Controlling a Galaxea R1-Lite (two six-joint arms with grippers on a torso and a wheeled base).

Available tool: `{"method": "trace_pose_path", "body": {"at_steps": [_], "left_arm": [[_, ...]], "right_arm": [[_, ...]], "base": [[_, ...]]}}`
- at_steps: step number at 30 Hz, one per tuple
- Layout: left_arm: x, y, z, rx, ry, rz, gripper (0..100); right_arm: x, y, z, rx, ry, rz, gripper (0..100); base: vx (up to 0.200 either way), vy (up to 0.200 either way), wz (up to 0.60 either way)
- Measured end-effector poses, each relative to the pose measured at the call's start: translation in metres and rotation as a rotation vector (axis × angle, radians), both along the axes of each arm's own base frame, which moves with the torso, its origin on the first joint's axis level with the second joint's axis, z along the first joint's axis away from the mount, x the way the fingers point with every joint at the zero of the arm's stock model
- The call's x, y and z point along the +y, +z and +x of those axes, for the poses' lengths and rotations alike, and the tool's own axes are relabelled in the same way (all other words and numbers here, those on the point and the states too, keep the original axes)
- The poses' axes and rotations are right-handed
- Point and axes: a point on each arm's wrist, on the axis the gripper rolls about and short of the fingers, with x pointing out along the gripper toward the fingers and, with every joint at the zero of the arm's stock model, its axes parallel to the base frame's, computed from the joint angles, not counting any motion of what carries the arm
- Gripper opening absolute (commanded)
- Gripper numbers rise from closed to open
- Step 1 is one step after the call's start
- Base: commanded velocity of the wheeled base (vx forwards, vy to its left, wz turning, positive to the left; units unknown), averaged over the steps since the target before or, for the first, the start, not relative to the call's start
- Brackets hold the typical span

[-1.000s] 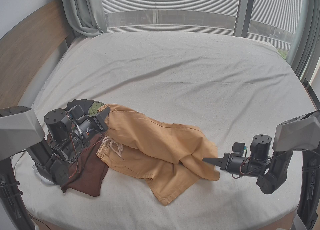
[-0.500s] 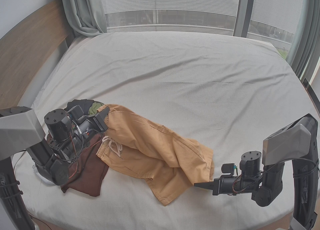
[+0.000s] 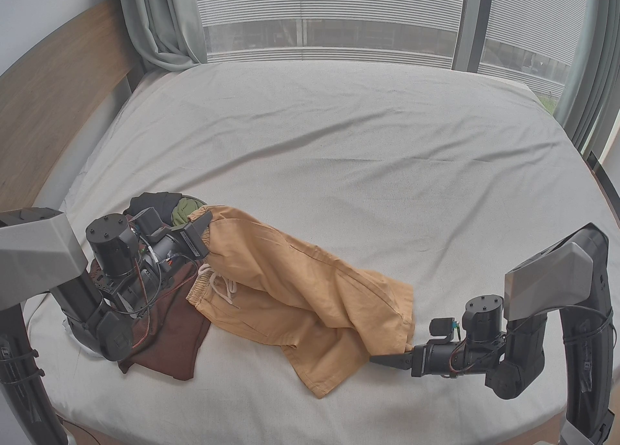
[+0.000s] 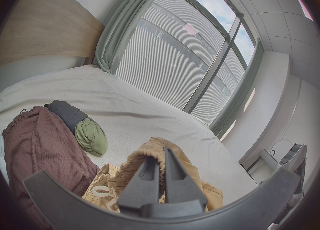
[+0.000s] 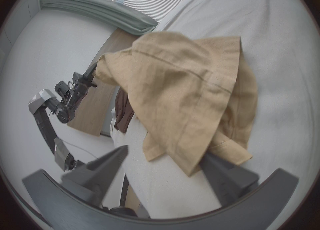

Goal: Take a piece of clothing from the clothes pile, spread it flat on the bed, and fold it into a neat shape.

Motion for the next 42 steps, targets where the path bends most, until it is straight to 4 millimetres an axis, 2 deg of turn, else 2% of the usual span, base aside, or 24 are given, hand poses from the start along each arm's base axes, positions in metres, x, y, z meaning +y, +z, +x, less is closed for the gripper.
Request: {"method": "trace_pose_path", "body": {"at_steps": [10, 23, 31, 42], "left_arm": [[0.0, 0.0, 0.0, 0.0, 0.0, 0.0, 0], [-0.001, 0.001, 0.0, -0.003, -0.002, 0.0, 0], [-0.001, 0.001, 0.0, -0.004, -0.002, 0.0, 0], [0.0, 0.0, 0.0, -0.002, 0.0, 0.0, 0]], "right_arm": [[-0.019, 0.022, 0.03, -0.067, -0.153, 0.064, 100], [-0.025, 0.025, 0.052, -0.089, -0.234, 0.108, 100], [-0.018, 0.03, 0.051, -0.068, -0.232, 0.139, 100], [-0.007, 0.063, 0.041, -0.077, -0.209, 0.214, 100]], "base": [[0.0, 0.0, 0.0], [0.0, 0.0, 0.0], [0.0, 0.0, 0.0], [0.0, 0.0, 0.0]]}}
